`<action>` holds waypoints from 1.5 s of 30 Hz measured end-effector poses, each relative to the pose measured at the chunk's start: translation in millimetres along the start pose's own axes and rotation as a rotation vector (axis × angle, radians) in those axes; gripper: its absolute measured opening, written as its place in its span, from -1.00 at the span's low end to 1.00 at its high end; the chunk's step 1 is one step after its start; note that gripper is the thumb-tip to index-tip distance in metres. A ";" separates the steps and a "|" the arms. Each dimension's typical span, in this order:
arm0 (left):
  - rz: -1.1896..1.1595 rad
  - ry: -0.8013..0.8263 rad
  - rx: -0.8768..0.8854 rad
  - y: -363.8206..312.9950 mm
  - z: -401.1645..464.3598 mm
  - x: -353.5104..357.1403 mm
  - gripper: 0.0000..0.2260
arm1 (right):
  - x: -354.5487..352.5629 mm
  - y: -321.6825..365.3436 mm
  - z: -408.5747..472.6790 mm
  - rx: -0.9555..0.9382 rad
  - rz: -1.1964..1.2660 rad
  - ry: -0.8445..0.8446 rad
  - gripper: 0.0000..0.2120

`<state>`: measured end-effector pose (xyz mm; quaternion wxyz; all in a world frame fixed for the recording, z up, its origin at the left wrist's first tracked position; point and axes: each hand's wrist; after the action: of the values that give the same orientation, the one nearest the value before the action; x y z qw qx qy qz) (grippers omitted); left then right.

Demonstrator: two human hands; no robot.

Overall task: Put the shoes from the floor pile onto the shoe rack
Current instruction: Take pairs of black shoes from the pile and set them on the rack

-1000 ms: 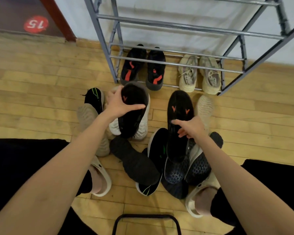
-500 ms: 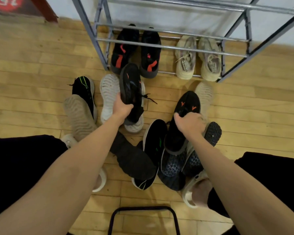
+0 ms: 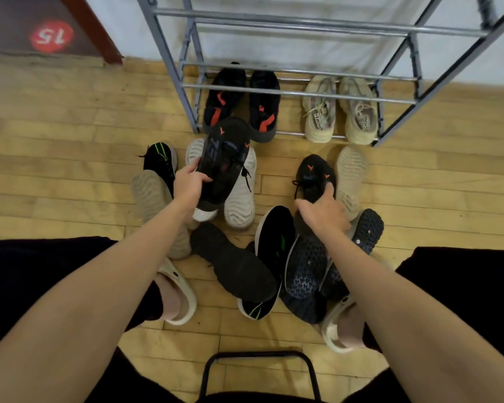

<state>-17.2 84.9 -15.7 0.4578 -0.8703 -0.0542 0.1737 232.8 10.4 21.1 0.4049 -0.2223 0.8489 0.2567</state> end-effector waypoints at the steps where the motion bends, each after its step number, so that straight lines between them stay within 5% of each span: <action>1: -0.014 -0.025 0.002 -8.5 -3.6 -4.2 -0.44 | -9.2 8.0 -3.2 -0.058 0.020 -0.019 -0.15; 9: -0.148 -0.159 0.202 -76.5 -44.3 -15.3 -0.60 | -60.7 66.5 -39.4 -0.421 0.287 -0.175 -0.23; 12: -0.266 -0.071 0.155 -108.3 -44.5 -1.0 -0.74 | -74.2 93.0 -26.1 -0.465 0.365 -0.133 -0.23; 16: -0.434 0.112 -0.032 -144.3 -31.3 20.7 -0.67 | -85.2 128.4 2.5 -0.447 0.410 -0.054 -0.28; 27: -0.216 0.080 0.232 -182.2 72.4 56.7 -0.60 | -67.7 221.5 79.6 -0.503 0.242 -0.185 -0.31; 33: -0.146 0.113 0.195 -175.7 117.7 70.3 -0.53 | -53.2 263.3 100.3 -0.501 0.324 -0.156 -0.45; 40: 0.246 -0.053 0.284 -148.3 134.7 61.5 -0.62 | -29.0 238.4 93.5 -0.595 0.228 -0.172 -0.49; 45: 0.190 -0.097 0.331 -124.9 94.1 40.8 -0.73 | -21.7 191.0 57.4 -0.815 0.146 -0.277 -0.39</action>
<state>-4.1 240.3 26.9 0.5730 -0.7750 0.0357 0.2643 166.3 196.4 56.3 0.3749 -0.2670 0.6295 0.6260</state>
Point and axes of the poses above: each hand's wrist, its own z-axis towards the middle knuckle, its own x-axis out of the palm, y = z × x, and after that the axes turned 5 degrees about -y, right-handed
